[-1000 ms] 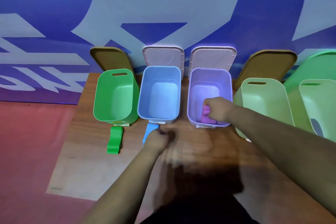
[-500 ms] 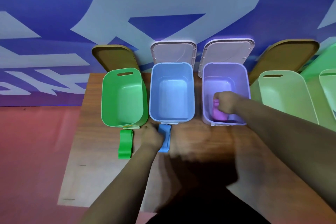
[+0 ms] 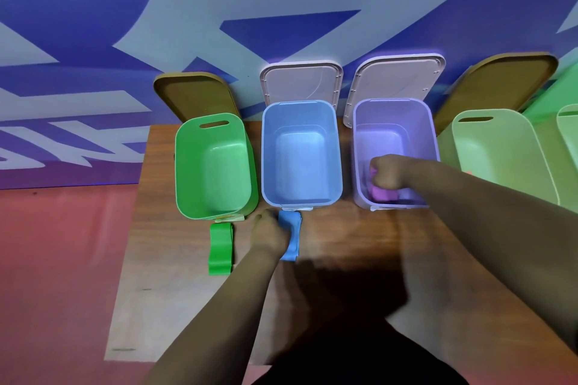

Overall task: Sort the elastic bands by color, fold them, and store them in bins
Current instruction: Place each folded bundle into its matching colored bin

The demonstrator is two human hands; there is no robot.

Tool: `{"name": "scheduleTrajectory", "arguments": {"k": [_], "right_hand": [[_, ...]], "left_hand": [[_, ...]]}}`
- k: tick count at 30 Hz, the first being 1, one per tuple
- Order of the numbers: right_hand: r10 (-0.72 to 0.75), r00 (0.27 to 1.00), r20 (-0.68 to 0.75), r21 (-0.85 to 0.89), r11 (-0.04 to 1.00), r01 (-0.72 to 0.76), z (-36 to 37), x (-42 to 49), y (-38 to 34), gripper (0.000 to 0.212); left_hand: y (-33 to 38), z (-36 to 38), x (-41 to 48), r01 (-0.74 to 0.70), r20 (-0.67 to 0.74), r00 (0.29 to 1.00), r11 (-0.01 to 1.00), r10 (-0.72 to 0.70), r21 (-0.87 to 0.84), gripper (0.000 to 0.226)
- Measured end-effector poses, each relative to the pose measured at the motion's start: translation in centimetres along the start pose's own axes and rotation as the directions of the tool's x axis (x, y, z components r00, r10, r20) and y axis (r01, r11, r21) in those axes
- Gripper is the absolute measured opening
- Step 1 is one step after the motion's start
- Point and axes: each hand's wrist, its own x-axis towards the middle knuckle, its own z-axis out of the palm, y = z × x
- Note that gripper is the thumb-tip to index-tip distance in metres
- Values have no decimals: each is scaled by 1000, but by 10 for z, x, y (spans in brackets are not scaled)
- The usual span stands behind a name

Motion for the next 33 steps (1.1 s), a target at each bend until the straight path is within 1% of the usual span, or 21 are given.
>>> {"name": "scheduleTrajectory", "arguments": {"k": [2,5,6,8,10,11,13,15,17,20,22,24,26,28,29,31,33], "right_hand": [[-9,1000,-27,0,1000,9,3,2,0,35],[-13,998,-60,-27,1000,11,8,1,0,36],[-8,997,-78,-49,999,4,10,0,1,38],[-3,992,-123,-95,995,-9,14,-7,0,47],[9,986,-167,-96,995,-26,16,-14,-1,57],[20,982,-189,-70,997,-34,16,-17,-1,59],[41,968,-246,39,999,-32,17,-25,-2,58],[43,949,-313,139,990,1,19,-33,-3,51],[25,931,-365,185,982,46,22,-43,-6,41],[-18,881,-473,229,963,143,29,-59,-11,30],[-27,834,-550,280,936,215,33,-70,-15,24],[-9,797,-604,334,905,264,37,-83,-19,20],[14,752,-659,366,879,305,42,-96,-22,18],[15,710,-704,367,863,346,50,-107,-24,20],[11,698,-716,360,862,357,54,-112,-24,21],[-3,683,-730,346,860,375,62,-122,-26,22],[-42,630,-776,298,855,424,70,-135,-30,20]], "left_hand": [[2,0,-1,7,-9,1000,1000,-7,-27,37],[1,4,2,-6,-34,999,1000,7,20,25],[-2,6,4,0,-38,999,1000,1,30,25],[-6,8,7,11,-37,999,1000,-10,8,29],[-9,7,9,2,-41,999,1000,-1,12,31],[-12,8,10,-3,-46,999,1000,5,28,31],[-20,14,19,-20,-60,998,999,23,46,31],[-14,7,14,-24,-47,999,997,27,68,32],[-9,2,6,-40,-33,999,999,41,36,35],[-6,-3,-5,-31,25,999,999,32,-38,32],[-8,-2,-6,-53,5,999,995,53,-80,24],[-8,-5,-13,-111,-44,993,992,108,-66,17],[-6,-5,-23,-165,-126,979,985,157,-49,12],[-4,-6,-32,-170,-211,966,981,147,-91,5],[-5,-6,-34,-166,-228,964,980,137,-113,5],[-10,2,-29,-161,-215,968,977,128,-140,13],[-22,14,-17,-150,-158,980,971,121,-187,17]]}}
